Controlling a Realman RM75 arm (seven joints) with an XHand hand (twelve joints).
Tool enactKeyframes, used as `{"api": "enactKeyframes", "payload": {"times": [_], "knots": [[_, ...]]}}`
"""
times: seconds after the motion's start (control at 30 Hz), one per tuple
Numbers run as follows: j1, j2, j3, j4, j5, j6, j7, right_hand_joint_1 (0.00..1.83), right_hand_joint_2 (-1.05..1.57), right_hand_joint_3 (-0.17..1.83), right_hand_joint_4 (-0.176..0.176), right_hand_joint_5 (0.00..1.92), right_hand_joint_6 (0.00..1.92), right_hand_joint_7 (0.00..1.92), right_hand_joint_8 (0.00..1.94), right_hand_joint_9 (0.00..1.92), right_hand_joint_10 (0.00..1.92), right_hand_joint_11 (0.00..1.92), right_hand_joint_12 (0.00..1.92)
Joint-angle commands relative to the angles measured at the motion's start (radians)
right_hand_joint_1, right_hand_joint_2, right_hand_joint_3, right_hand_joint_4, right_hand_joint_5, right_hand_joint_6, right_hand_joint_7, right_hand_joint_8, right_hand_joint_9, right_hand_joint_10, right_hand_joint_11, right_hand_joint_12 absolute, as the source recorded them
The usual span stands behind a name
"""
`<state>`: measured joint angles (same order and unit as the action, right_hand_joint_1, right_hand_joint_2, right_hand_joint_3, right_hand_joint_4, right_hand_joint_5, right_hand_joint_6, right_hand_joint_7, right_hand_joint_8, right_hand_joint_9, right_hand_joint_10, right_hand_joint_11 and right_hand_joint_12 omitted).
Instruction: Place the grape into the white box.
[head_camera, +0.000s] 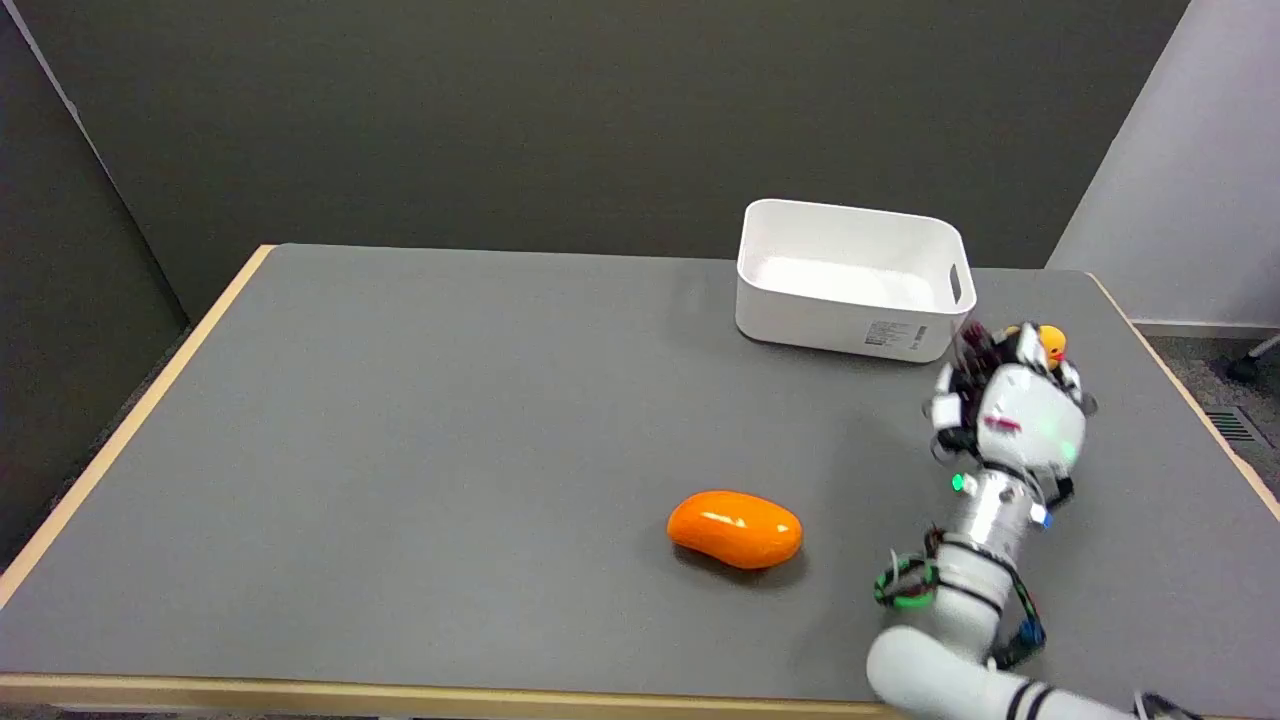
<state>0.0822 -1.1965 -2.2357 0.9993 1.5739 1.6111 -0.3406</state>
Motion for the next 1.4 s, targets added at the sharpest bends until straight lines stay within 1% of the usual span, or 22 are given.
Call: {"api": "enactKeyframes", "payload": {"times": [0.03, 0.17, 0.3, 0.43, 0.6, 0.77, 0.93, 1.07, 1.1, 1.13, 1.17, 1.2, 1.23, 1.27, 1.3, 1.37, 1.4], "knots": [[0.386, 0.088, 0.029, -0.092, -0.241, -0.408, 0.001, 1.04, 1.34, 0.26, -0.176, 0.38, 1.83, 0.45, 1.91, 0.78, 1.92, 0.33, 1.92], [0.475, 0.077, 0.03, -0.194, -0.232, -0.512, 0.015, 1.04, 1.35, 0.24, -0.176, 0.38, 1.84, 0.44, 1.92, 0.71, 1.92, 0.3, 1.92], [0.546, 0.068, 0.063, -0.289, -0.193, -0.615, 0.073, 1.03, 1.36, 0.23, -0.176, 0.38, 1.84, 0.44, 1.92, 0.7, 1.92, 0.28, 1.92], [0.588, 0.066, 0.125, -0.381, -0.103, -0.737, 0.067, 1.03, 1.37, 0.21, -0.176, 0.37, 1.84, 0.43, 1.93, 0.7, 1.92, 0.27, 1.92], [0.631, 0.055, 0.138, -0.515, 0.043, -0.781, 0.065, 1.03, 1.38, 0.2, -0.176, 0.37, 1.84, 0.43, 1.93, 0.7, 1.92, 0.25, 1.92], [0.636, 0.062, 0.138, -0.55, 0.126, -0.819, 0.065, 1.03, 1.38, 0.2, -0.176, 0.37, 1.84, 0.43, 1.92, 0.69, 1.92, 0.21, 1.92], [0.646, 0.075, 0.134, -0.549, 0.113, -0.885, 0.071, 1.03, 1.39, 0.19, -0.176, 0.37, 1.85, 0.42, 1.93, 0.69, 1.92, 0.16, 1.92], [0.644, 0.078, 0.13, -0.503, 0.101, -0.904, 0.101, 1.02, 1.4, 0.18, -0.176, 0.36, 1.85, 0.42, 1.93, 0.66, 1.92, 0.08, 1.92], [0.641, 0.079, 0.132, -0.491, 0.101, -0.908, 0.118, 1.06, 1.36, 0.24, -0.176, 0.34, 1.7, 0.43, 1.93, 0.6, 1.92, 0.05, 1.92], [0.639, 0.082, 0.132, -0.478, 0.099, -0.909, 0.131, 1.15, 1.24, 0.43, -0.176, 0.27, 1.25, 0.46, 1.92, 0.47, 1.92, 0.02, 1.92], [0.637, 0.085, 0.132, -0.464, 0.096, -0.909, 0.142, 1.14, 1.08, 0.63, -0.164, 0.21, 0.83, 0.45, 1.74, 0.38, 1.8, 0.0, 1.92], [0.636, 0.09, 0.129, -0.447, 0.091, -0.91, 0.144, 0.94, 0.9, 0.78, -0.136, 0.18, 0.58, 0.38, 1.31, 0.38, 1.5, 0.0, 1.92], [0.631, 0.098, 0.127, -0.424, 0.086, -0.911, 0.144, 0.78, 0.75, 0.91, -0.108, 0.14, 0.36, 0.3, 0.89, 0.35, 1.18, 0.0, 1.84], [0.625, 0.105, 0.127, -0.404, 0.086, -0.913, 0.144, 0.75, 0.69, 0.98, -0.072, 0.09, 0.26, 0.15, 0.39, 0.14, 0.65, 0.0, 1.25], [0.617, 0.113, 0.129, -0.38, 0.086, -0.914, 0.144, 0.69, 0.65, 0.98, -0.05, 0.05, 0.21, 0.05, 0.1, 0.02, 0.3, 0.0, 0.91], [0.597, 0.13, 0.133, -0.327, 0.086, -0.908, 0.144, 0.53, 0.64, 0.85, -0.04, 0.02, 0.24, 0.0, 0.07, 0.0, 0.1, 0.0, 0.88], [0.586, 0.14, 0.133, -0.303, 0.086, -0.902, 0.144, 0.53, 0.62, 0.84, -0.036, 0.01, 0.21, 0.0, 0.04, 0.0, 0.05, 0.0, 0.73]]}}
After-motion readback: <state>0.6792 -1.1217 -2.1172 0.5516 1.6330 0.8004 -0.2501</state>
